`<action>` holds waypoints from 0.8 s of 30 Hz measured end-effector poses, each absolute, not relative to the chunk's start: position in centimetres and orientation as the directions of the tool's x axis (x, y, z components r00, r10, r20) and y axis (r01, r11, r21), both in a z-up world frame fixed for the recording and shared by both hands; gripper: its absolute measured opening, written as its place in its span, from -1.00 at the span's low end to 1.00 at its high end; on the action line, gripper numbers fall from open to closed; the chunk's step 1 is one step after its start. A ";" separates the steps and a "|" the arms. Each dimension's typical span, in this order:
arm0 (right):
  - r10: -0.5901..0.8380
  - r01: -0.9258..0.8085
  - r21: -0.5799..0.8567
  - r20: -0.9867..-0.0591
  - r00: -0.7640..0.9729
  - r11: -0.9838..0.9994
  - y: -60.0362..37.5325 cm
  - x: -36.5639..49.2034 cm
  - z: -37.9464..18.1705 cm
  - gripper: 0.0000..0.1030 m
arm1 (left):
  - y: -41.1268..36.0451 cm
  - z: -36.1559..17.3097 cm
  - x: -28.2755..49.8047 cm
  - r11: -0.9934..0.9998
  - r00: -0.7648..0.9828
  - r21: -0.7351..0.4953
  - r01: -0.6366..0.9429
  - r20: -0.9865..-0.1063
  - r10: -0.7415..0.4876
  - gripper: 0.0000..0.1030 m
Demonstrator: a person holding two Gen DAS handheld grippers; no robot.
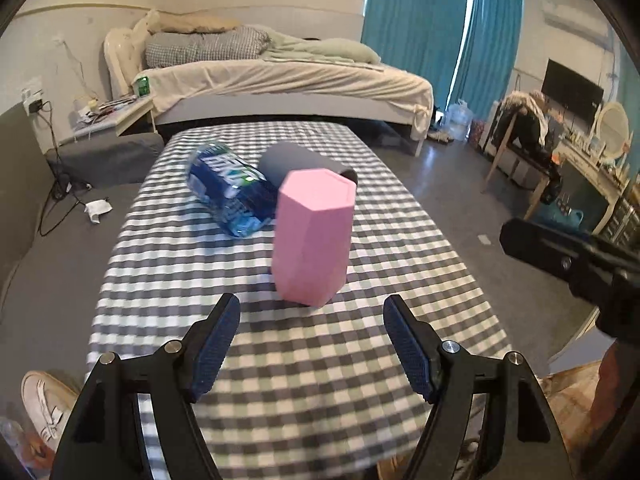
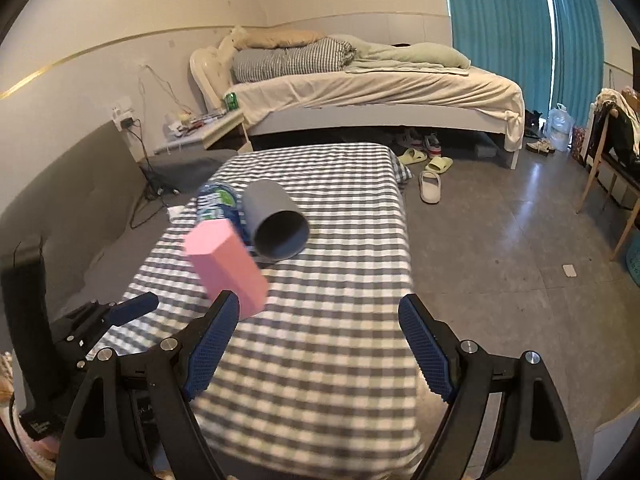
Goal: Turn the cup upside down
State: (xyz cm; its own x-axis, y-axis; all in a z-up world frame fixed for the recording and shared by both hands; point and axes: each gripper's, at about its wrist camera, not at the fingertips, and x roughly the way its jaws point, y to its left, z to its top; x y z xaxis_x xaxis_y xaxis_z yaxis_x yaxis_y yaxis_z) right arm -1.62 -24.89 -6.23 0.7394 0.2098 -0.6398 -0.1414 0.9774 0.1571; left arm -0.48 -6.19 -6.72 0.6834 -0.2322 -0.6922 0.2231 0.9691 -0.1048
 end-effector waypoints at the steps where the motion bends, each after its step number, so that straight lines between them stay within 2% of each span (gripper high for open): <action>1: 0.218 -0.147 0.164 -0.634 0.742 0.976 -24.6 -2.1 -5.9 0.59 | -5.8 -6.3 -0.9 0.970 0.690 -0.105 0.218 -0.686 -0.229 0.50; 4: 0.229 -0.169 0.155 -0.598 0.768 0.973 -23.2 -4.0 -4.8 0.59 | -4.5 -5.0 -2.2 0.973 0.714 -0.113 0.200 -0.663 -0.224 0.50; 13: 0.194 -0.164 0.105 -0.493 0.848 0.981 -20.9 -8.3 -4.0 0.62 | -0.4 -0.7 -7.6 0.993 0.858 -0.066 0.098 -0.500 -0.118 0.50; 14: 0.192 -0.166 0.098 -0.491 0.850 0.981 -20.7 -8.4 -4.1 0.68 | 0.0 -0.5 -8.0 0.993 0.866 -0.068 0.092 -0.487 -0.114 0.56; 15: 0.193 -0.167 0.096 -0.488 0.851 0.981 -20.6 -8.2 -4.2 0.71 | 0.2 -0.3 -8.5 0.994 0.875 -0.068 0.084 -0.473 -0.106 0.72; 17: 0.194 -0.167 0.100 -0.478 0.856 0.981 -20.5 -8.3 -4.4 0.79 | 0.7 -0.1 -9.7 0.995 0.902 -0.078 0.070 -0.421 -0.096 0.76; 20: 0.181 -0.156 0.092 -0.472 0.863 0.983 -20.1 -8.1 -4.7 0.86 | 1.0 -0.5 -9.8 0.995 0.907 -0.089 0.038 -0.415 -0.072 0.87; 24: 0.138 -0.128 0.051 -0.455 0.880 0.990 -19.6 -7.9 -5.1 0.99 | 1.5 -1.6 -9.1 0.996 0.901 -0.085 -0.032 -0.433 -0.008 0.88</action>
